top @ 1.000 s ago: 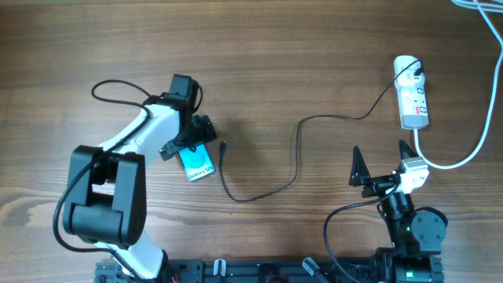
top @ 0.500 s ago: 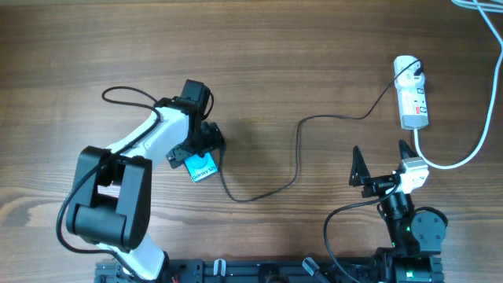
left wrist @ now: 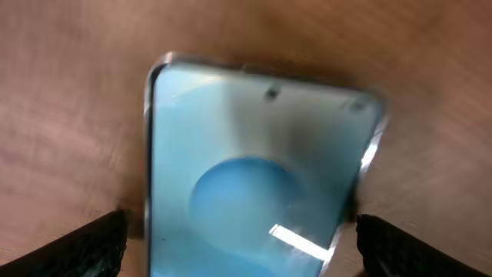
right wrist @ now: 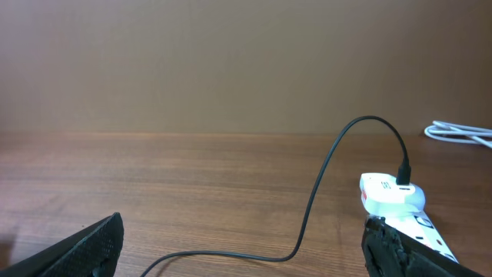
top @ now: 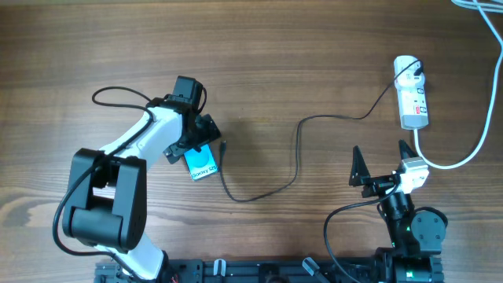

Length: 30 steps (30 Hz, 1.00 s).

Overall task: Plug charger to phone and switch on socket
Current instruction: 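Grasp the phone's top edge with the left gripper, then lift the phone upright with the left gripper, bottom edge facing right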

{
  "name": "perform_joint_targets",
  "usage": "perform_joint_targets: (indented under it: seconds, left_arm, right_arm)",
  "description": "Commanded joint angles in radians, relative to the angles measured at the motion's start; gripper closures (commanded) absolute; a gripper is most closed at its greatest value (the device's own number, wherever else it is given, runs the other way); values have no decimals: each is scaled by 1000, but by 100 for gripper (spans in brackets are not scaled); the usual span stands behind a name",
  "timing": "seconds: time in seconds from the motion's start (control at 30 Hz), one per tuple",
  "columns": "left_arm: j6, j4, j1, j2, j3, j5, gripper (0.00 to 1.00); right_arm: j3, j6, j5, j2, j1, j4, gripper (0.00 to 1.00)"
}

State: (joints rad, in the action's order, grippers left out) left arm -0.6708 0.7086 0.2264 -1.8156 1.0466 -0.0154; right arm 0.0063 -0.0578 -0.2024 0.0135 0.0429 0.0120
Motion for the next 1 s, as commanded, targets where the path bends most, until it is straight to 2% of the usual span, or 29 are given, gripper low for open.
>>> perform_joint_targets:
  seconds: [0.0,0.23,0.6,0.77,0.97]
  left_arm:
    - [13,41,16,-32,-34,22,0]
    - [12,31,40,-32,-75,21,0]
    - [12,-75,40,-32,-85,-5,0]
    - [11,-64,40,-32,-85,0,2]
    - [12,-48,40,-32,-85,-1,16]
  right_arm:
    - [-1,3,-12,-11,-1,4,0]
    - [-1,3,-12,-11,-1,4,0]
    - [-1,3,-12,-11,-1,4,0]
    - [-1,3,-12,-11,-1,4,0]
    - [-1,3,-12,-11,-1,4,0]
